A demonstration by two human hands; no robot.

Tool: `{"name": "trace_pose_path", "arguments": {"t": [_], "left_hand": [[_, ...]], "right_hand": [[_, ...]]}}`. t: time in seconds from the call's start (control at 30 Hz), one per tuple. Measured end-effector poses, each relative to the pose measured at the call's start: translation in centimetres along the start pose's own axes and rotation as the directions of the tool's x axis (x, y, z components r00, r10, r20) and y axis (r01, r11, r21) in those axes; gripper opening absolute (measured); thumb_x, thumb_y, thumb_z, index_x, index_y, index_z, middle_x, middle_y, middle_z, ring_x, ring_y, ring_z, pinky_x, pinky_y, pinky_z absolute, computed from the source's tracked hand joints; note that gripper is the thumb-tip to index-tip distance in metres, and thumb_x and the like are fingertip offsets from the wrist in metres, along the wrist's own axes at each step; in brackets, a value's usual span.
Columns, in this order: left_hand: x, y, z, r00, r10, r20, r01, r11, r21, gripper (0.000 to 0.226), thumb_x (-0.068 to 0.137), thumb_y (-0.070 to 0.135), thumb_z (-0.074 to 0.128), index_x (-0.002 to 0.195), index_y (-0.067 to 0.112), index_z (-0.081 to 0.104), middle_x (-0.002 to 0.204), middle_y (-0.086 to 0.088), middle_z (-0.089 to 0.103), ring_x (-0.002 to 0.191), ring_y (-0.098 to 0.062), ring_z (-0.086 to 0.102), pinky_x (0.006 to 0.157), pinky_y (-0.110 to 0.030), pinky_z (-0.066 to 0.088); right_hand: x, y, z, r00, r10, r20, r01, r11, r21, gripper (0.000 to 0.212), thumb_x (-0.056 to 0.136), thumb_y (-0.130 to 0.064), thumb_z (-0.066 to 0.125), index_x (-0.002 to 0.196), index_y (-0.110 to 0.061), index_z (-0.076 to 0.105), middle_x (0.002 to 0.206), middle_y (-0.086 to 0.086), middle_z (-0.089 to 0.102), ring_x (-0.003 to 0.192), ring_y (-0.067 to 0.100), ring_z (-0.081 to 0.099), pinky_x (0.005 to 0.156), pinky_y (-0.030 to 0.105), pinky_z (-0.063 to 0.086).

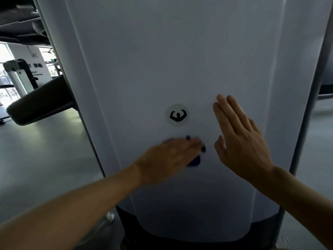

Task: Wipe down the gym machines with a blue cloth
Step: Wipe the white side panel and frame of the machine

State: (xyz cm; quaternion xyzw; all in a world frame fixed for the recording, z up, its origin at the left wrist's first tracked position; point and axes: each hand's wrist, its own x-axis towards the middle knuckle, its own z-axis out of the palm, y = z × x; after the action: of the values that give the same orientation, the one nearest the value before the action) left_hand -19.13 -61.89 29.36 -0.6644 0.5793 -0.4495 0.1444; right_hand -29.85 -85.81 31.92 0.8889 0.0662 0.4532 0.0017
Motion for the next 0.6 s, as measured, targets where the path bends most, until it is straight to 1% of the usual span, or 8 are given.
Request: {"name": "trace_pose_path", "arguments": {"t": [0.1,0.2,0.3,0.37,0.43,0.5,0.53,0.6], "left_hand": [[-3.1,1.4,1.1,0.983,0.157,0.096,-0.161,0.986,0.038,0.049,0.111,0.007,0.031,0.16,0.0,0.03,0.169,-0.015,0.027,0.158,-0.029,0.023,0.13,-0.039,0.015],[-2.2,-0.8,0.7,0.971,0.212,0.112,-0.22,0.974,0.06,0.052,0.109,0.008,0.04,0.159,0.002,0.033,0.167,-0.014,0.031,0.156,-0.027,0.029,0.129,-0.039,0.021],[2.7,-4.6,-2.2,0.996,-0.014,-0.086,0.021,0.996,0.086,0.045,0.109,0.006,0.041,0.153,-0.003,0.044,0.161,-0.02,0.04,0.151,-0.033,0.038,0.126,-0.043,0.029],[7.3,-7.6,-4.9,0.938,-0.209,-0.276,0.234,0.97,0.06,0.043,0.109,0.006,0.047,0.15,-0.008,0.046,0.157,-0.024,0.044,0.149,-0.038,0.04,0.126,-0.044,0.03],[11.2,-9.5,-6.7,0.854,-0.354,-0.38,0.384,0.923,0.003,0.044,0.111,0.012,0.05,0.149,-0.009,0.047,0.156,-0.025,0.046,0.149,-0.039,0.04,0.126,-0.045,0.031],[12.6,-9.0,-6.2,0.819,-0.391,-0.419,0.421,0.907,-0.024,0.043,0.11,0.012,0.052,0.148,-0.009,0.048,0.156,-0.025,0.046,0.148,-0.04,0.04,0.125,-0.047,0.032],[12.3,-7.9,-5.3,0.831,-0.372,-0.414,0.392,0.919,-0.039,0.043,0.109,0.009,0.052,0.148,-0.01,0.048,0.156,-0.025,0.046,0.149,-0.04,0.04,0.125,-0.048,0.032],[10.0,-4.2,-2.8,0.906,-0.266,-0.328,0.273,0.962,-0.027,0.045,0.108,0.004,0.048,0.15,-0.009,0.044,0.159,-0.025,0.042,0.151,-0.039,0.036,0.127,-0.048,0.027]], "right_hand": [[-1.1,0.1,0.6,0.999,-0.029,0.017,0.03,0.999,-0.012,0.09,0.087,-0.006,0.068,0.161,-0.003,0.018,0.172,0.009,0.005,0.159,0.023,0.001,0.123,0.043,0.014],[-0.9,0.9,0.2,0.998,-0.053,0.031,0.053,0.999,0.006,0.087,0.086,-0.004,0.065,0.161,-0.005,0.021,0.172,0.007,0.008,0.159,0.021,0.003,0.125,0.039,0.016],[-0.4,1.5,-0.6,0.999,-0.041,0.034,0.04,0.999,0.027,0.087,0.085,0.0,0.061,0.162,-0.009,0.02,0.172,0.003,0.007,0.159,0.018,0.002,0.125,0.036,0.013],[0.1,1.5,-0.9,1.0,-0.006,0.027,0.004,0.999,0.048,0.086,0.088,0.001,0.057,0.163,-0.011,0.018,0.172,0.0,0.005,0.159,0.017,0.0,0.124,0.04,0.017],[0.5,1.3,-1.0,0.999,0.043,0.01,-0.044,0.997,0.059,0.084,0.089,0.002,0.053,0.163,-0.011,0.016,0.172,0.0,0.003,0.159,0.017,-0.001,0.123,0.041,0.017],[0.7,1.0,-0.9,0.996,0.092,-0.02,-0.09,0.994,0.058,0.083,0.089,0.004,0.051,0.163,-0.01,0.016,0.172,0.002,0.003,0.159,0.018,-0.002,0.123,0.039,0.014],[0.5,0.9,-0.7,0.993,0.112,-0.029,-0.11,0.992,0.064,0.083,0.089,0.007,0.049,0.163,-0.009,0.016,0.172,0.002,0.002,0.159,0.018,-0.003,0.124,0.039,0.013],[-0.1,0.7,-0.1,0.989,0.139,-0.043,-0.134,0.987,0.088,0.085,0.086,0.013,0.047,0.163,-0.008,0.016,0.172,0.003,0.002,0.159,0.018,-0.004,0.125,0.039,0.011]]}}
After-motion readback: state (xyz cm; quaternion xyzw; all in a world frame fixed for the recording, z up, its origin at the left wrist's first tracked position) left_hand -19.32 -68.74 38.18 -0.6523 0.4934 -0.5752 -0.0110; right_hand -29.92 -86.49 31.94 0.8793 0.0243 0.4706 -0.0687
